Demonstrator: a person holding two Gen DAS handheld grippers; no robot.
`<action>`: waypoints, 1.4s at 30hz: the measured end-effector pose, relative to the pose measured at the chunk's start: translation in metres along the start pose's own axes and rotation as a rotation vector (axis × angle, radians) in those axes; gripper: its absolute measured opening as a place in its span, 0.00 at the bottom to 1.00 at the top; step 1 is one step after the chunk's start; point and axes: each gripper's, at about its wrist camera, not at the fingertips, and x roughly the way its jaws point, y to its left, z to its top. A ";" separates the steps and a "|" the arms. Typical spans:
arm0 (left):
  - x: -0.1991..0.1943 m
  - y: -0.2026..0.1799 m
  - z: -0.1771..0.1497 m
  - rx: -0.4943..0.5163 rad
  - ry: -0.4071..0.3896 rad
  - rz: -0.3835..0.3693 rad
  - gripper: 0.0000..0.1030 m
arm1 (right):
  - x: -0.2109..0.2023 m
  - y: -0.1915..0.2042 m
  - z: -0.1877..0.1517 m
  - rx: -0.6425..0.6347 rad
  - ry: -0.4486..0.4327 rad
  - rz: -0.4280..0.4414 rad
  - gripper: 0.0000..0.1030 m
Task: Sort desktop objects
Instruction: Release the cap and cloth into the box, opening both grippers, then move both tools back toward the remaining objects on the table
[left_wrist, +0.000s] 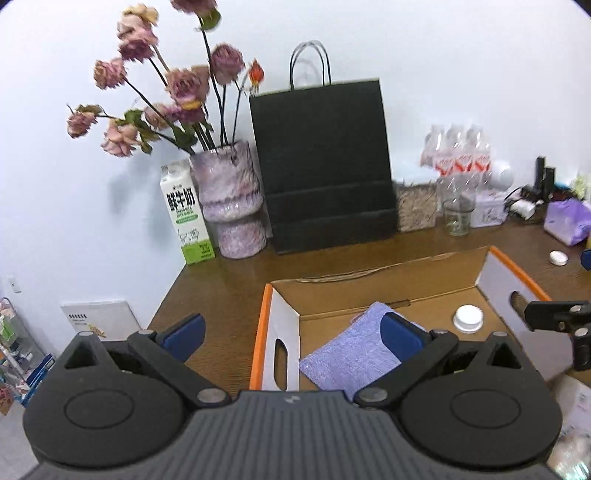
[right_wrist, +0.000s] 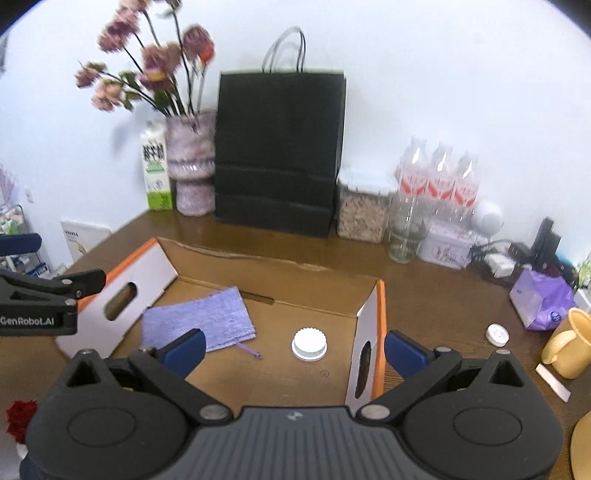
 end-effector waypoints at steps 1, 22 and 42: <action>-0.007 0.002 -0.002 -0.003 -0.013 -0.007 1.00 | -0.009 0.000 -0.003 -0.004 -0.018 0.006 1.00; -0.120 0.041 -0.109 -0.137 -0.114 0.012 1.00 | -0.120 0.021 -0.143 -0.075 -0.181 0.044 1.00; -0.155 0.048 -0.181 -0.194 -0.038 0.059 1.00 | -0.126 0.075 -0.209 -0.046 -0.139 0.171 1.00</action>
